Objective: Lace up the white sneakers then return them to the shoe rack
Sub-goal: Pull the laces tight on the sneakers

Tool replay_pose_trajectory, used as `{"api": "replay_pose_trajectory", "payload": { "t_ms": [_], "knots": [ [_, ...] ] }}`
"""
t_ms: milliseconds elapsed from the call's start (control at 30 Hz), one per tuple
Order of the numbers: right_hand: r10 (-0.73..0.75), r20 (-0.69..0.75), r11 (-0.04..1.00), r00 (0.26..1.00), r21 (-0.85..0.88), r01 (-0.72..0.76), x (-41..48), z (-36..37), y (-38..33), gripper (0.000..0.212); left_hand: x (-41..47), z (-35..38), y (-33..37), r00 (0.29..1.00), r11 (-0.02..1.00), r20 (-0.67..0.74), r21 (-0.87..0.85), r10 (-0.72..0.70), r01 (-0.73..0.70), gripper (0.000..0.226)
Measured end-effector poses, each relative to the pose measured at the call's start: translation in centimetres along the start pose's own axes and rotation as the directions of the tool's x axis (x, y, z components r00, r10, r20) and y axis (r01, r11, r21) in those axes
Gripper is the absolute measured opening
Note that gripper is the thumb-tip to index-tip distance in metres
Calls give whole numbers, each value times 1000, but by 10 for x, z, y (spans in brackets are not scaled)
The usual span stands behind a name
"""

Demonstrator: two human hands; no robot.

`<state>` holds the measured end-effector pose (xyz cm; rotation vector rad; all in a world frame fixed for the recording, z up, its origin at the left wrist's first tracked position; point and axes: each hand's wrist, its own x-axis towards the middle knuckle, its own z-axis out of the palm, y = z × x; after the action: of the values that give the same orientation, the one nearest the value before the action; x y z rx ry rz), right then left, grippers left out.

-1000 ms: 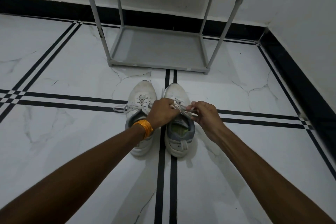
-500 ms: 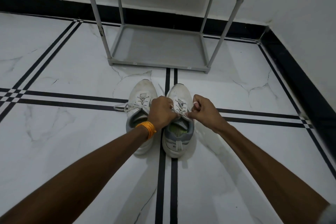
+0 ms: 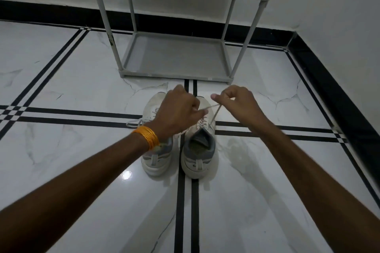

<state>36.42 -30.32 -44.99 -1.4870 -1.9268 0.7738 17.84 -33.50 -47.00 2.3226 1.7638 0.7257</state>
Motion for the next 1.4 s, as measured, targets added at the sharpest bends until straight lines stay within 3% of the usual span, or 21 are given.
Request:
{"api": "replay_pose_trajectory", "payload": {
  "t_ms": [67,133,200,300,367,433,500,567,667,767,800,867,933,1067,1167,1300,1400],
  "knots": [
    [-81,56,993,995,-80,85,4,-7,-18,49,9,-18,12,988,988,-25,-13,152,-153,40],
    [-144,62,973,988,-170,153,6,-6,-26,33,14,-28,26,960,960,64,-81,272,-267,30],
    [-162,37,963,986,-213,167,9,-7,-25,23,17,-31,31,933,943,150,-117,328,-312,29],
    [-119,54,980,991,-153,126,14,-13,-23,29,21,-29,23,925,933,184,-210,333,-294,45],
    [-125,103,979,987,-146,139,18,-17,-28,29,17,-19,21,892,923,259,-205,371,-325,35],
    [-193,191,950,962,-210,232,23,-18,-37,24,13,-5,21,837,901,338,-101,430,-422,24],
    [-271,268,892,925,-291,346,26,-16,-45,19,17,7,17,796,831,390,122,462,-542,28],
    [-323,290,842,901,-347,414,29,-15,-45,18,25,8,12,802,747,403,330,441,-577,28],
    [-341,221,861,914,-316,398,30,-17,-36,16,32,5,17,849,775,371,377,376,-507,30],
    [-237,91,965,967,-94,246,18,-16,-27,11,37,-3,28,950,978,235,-4,204,-209,31],
    [-166,47,986,985,7,166,13,-14,-23,16,41,-8,30,967,983,236,-173,100,-60,34],
    [16,42,976,999,216,-25,4,-11,-20,21,47,-18,31,943,890,329,-411,-57,197,39],
    [146,113,923,983,342,-176,-3,-11,-23,21,47,-24,30,890,808,449,-496,-74,318,36],
    [194,283,806,939,499,-317,-10,-19,-28,20,43,-27,33,851,695,508,-563,-136,447,27],
    [204,330,848,922,411,-334,-11,-20,-25,17,45,-32,30,853,625,482,-608,-198,489,29],
    [158,171,962,973,197,-191,-14,-8,-28,12,43,-36,32,869,619,457,-632,-190,467,33],
    [115,109,972,987,194,-135,-14,-6,-34,15,41,-39,32,880,619,433,-642,-193,452,37]
  ]
}}
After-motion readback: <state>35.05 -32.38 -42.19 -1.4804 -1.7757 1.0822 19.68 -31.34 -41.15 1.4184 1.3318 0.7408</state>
